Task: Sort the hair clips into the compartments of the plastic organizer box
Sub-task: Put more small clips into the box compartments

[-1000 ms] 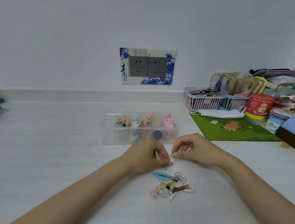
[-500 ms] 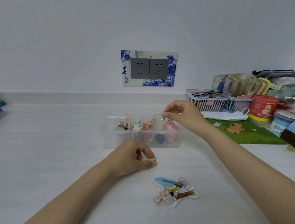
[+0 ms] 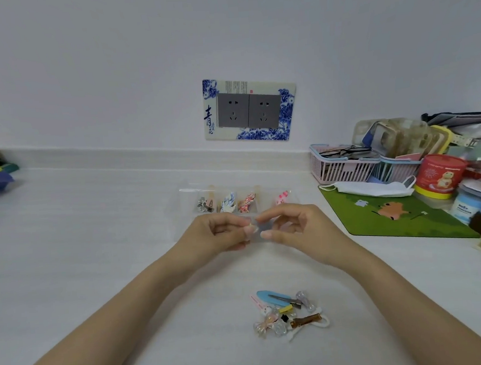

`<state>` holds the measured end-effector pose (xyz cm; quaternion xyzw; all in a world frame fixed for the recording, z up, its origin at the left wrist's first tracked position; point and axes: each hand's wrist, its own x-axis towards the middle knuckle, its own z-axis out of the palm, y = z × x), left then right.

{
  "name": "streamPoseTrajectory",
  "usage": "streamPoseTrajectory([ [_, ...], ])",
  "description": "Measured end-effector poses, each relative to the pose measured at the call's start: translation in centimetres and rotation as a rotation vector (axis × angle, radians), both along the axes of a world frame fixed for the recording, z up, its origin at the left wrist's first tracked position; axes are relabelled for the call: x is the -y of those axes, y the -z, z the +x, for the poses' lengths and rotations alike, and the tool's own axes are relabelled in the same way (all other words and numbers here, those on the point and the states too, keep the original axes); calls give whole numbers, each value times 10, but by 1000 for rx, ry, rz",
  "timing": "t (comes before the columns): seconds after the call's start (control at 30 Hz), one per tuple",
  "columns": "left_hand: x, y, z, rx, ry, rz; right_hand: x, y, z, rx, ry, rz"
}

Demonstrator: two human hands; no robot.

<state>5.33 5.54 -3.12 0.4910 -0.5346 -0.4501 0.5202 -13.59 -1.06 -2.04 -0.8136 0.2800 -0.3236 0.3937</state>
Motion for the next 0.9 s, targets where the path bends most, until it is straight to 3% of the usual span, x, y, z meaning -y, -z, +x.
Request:
streamPoseTrajectory([
  [0.37, -3, -1, -5, -121, 29, 93, -4, 5, 4, 19, -64, -36],
  [0.5, -1, -3, -3, -98, -22, 54, 9, -11, 5, 130, 100, -64],
  [0.6, -1, -3, -3, 32, -45, 9, 32, -35, 3, 228, 296, -170],
  [0.67, -2, -1, -4, 114, -23, -14, 49, -40, 6, 139, 358, -226],
  [0.8, -3, 2, -7, 196, 30, -13, 68, -20, 11, -276, 352, -256],
  [0.9, -6, 3, -6, 324, 98, -35, 56, -19, 1, -158, 359, -310],
])
